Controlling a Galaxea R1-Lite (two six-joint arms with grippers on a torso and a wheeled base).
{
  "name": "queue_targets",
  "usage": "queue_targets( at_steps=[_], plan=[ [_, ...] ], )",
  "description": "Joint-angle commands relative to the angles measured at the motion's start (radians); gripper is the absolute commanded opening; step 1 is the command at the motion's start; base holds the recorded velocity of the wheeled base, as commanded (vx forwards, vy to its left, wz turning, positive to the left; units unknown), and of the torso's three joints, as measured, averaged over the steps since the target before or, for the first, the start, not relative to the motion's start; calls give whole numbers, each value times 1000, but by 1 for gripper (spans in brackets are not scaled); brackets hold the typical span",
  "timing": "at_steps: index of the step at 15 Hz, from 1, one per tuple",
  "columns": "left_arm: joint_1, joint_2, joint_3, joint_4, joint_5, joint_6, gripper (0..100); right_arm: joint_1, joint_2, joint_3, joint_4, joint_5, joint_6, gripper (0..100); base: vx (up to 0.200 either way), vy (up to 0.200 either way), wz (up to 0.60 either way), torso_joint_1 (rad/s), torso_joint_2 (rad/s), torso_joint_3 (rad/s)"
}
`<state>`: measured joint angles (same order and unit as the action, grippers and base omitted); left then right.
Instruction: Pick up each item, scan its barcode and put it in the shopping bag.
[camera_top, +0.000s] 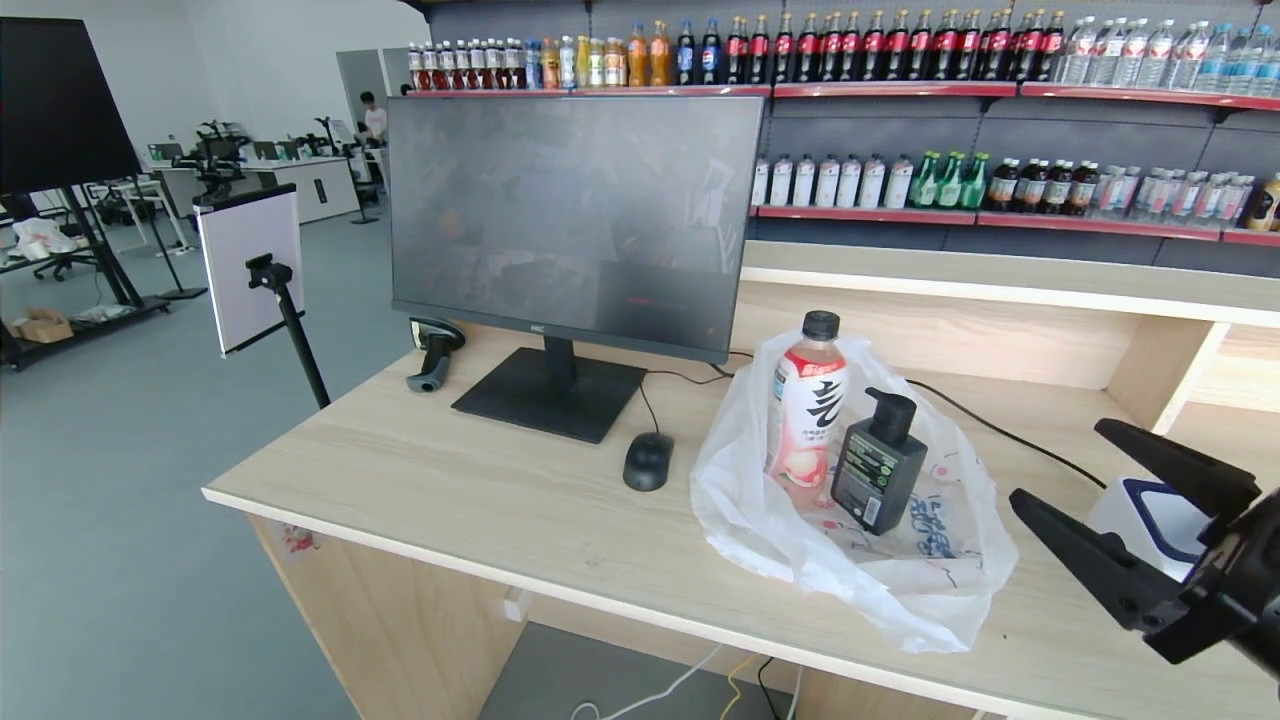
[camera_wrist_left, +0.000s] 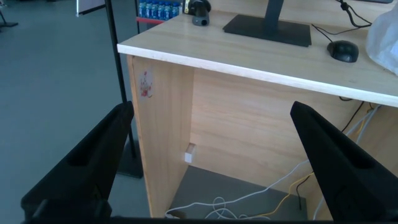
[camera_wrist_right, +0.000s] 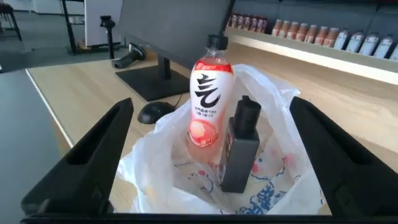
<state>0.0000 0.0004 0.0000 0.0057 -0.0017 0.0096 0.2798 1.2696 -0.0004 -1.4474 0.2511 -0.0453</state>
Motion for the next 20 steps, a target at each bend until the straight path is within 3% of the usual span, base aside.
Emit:
queue_targets(
  at_steps=[1, 5, 8, 10, 13, 15, 20],
  plan=[
    [0, 0, 0, 0, 0, 0, 100, 12, -251, 0, 245, -1, 15, 100, 0, 0, 0, 0, 0, 0],
    [0, 0, 0, 0, 0, 0, 100, -2, -855, -4, 1102, -1, -53, 100, 0, 0, 0, 0, 0, 0],
    [0, 0, 0, 0, 0, -2, 100, -44, -1162, 0, 1411, -65, -91, 100, 0, 0, 0, 0, 0, 0],
    [0, 0, 0, 0, 0, -2, 100, -53, -1176, 0, 1443, -167, -74, 100, 0, 0, 0, 0, 0, 0],
    [2, 0, 0, 0, 0, -2, 100, -83, -1161, 0, 1446, -230, 33, 100, 0, 0, 0, 0, 0, 0],
    [2, 0, 0, -1, 0, -7, 100, -171, -1125, 0, 1446, -230, 32, 100, 0, 0, 0, 0, 0, 0],
    [0, 1, 0, 0, 0, -5, 100, -197, -1179, 0, 1438, -245, 10, 100, 0, 0, 0, 0, 0, 0]
  ],
)
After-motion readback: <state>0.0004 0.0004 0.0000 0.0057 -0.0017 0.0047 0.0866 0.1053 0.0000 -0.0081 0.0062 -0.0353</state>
